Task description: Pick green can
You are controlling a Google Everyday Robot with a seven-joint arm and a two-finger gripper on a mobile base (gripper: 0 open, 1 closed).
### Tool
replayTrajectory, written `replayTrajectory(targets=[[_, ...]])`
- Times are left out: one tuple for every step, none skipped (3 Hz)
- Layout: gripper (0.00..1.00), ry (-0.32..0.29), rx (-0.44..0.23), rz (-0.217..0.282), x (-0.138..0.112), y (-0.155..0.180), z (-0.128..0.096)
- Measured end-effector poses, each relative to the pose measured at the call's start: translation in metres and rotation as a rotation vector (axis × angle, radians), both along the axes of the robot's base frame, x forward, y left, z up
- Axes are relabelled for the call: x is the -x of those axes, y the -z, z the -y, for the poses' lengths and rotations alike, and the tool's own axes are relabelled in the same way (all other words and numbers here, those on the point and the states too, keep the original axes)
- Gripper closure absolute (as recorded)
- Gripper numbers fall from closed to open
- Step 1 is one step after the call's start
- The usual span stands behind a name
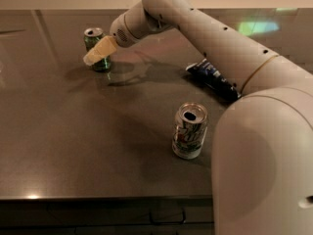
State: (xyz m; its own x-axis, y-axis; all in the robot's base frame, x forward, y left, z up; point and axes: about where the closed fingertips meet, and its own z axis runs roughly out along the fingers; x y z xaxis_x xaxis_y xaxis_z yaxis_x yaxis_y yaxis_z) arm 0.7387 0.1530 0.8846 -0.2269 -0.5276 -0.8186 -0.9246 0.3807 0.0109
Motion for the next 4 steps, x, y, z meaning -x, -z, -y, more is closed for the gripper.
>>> replayTrajectory(targets=[[0.17, 0.0, -0.018, -0.011, -0.007, 0.003, -0.012], [0.41, -0.004, -0.032, -0.014, -0.008, -0.003, -0.013], [0.64, -0.018, -0.037, -0.01, -0.004, -0.014, -0.007], [0.87, -0.051, -0.042, -0.005, 0.004, -0.03, 0.0]])
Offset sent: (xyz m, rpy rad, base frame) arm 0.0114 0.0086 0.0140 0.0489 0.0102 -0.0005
